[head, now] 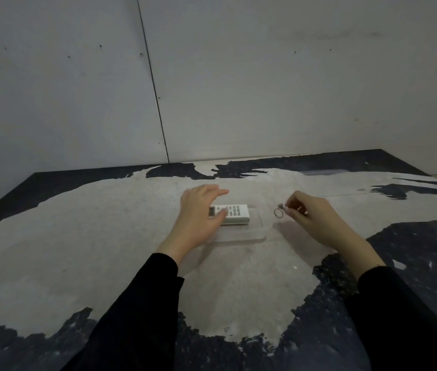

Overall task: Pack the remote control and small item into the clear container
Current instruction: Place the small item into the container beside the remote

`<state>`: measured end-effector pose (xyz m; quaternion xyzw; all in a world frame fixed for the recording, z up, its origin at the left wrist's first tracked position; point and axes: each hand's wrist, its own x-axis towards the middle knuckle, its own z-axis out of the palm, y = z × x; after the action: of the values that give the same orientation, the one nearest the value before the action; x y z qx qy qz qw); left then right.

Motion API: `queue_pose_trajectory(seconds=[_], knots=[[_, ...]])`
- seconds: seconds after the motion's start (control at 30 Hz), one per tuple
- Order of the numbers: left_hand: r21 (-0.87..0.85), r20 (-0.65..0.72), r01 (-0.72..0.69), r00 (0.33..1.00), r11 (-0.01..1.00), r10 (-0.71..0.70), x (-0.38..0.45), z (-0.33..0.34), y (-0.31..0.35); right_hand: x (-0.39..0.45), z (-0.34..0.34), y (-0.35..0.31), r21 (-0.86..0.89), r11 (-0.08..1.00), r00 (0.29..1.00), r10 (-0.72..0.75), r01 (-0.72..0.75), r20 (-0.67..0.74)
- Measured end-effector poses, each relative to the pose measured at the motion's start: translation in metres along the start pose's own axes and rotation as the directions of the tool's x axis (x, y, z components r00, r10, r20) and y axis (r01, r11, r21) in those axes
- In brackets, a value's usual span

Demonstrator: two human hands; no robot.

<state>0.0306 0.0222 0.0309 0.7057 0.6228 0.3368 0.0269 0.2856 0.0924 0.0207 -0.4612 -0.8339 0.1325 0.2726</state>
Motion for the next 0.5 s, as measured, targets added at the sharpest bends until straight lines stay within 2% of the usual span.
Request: queue_pose_trajectory(seconds=[0.1, 0.2, 0.3, 0.37, 0.5], knots=[[-0.14, 0.031, -0.064, 0.997, 0.988, 0.069, -0.003, 0.004, 0.029, 0.005, -0.009, -0.03, 0.121, 0.982, 0.988, -0.138, 0.146, -0.071], [-0.252, 0.052, 0.0, 0.999, 0.968, 0.013, -0.003, 0.003, 0.042, 0.012, -0.01, -0.058, 0.16, 0.955, 0.969, -0.244, 0.248, -0.047], [-0.364, 0.081, 0.122, 0.992, 0.923, -0.1, -0.004, -0.008, 0.03, 0.022, -0.008, -0.071, 0.144, 0.95, 0.96, -0.28, 0.277, -0.001], [-0.316, 0.117, 0.176, 0.982, 0.932, -0.146, -0.006, -0.017, 0.017, 0.028, -0.003, -0.075, 0.097, 0.957, 0.957, -0.282, 0.275, 0.072], [-0.109, 0.148, 0.24, 0.963, 0.965, -0.223, -0.007, -0.023, 0.001, 0.036, 0.016, -0.082, -0.023, 0.964, 0.931, -0.249, 0.264, 0.266]])
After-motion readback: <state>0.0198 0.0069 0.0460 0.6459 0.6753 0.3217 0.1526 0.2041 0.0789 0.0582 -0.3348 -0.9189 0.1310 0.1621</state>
